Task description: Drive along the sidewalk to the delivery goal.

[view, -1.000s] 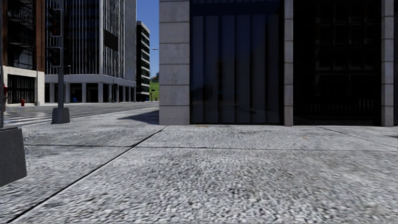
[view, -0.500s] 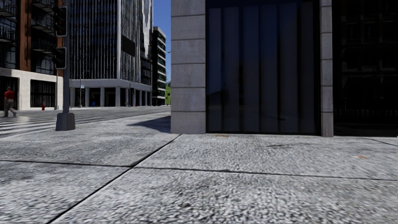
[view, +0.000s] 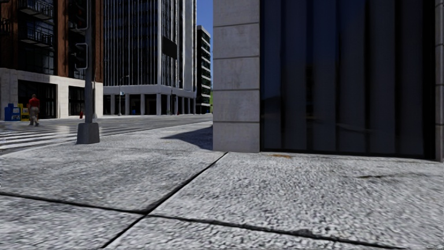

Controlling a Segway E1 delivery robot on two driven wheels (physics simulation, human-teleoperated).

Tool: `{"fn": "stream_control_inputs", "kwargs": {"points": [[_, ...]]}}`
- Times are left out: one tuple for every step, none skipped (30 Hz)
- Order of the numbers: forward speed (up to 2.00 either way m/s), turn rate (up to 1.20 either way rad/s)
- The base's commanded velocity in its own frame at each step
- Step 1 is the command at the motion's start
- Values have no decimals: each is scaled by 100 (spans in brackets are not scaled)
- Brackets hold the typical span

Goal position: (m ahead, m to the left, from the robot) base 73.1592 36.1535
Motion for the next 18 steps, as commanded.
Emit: {"fn": "stream_control_inputs", "kwargs": {"points": [[174,52],[174,55],[174,55],[173,56],[170,57],[167,58],[165,59],[165,59],[164,59],[163,60],[163,61],[163,61],[163,61],[163,62],[163,62],[162,62],[162,62],[162,62]]}}
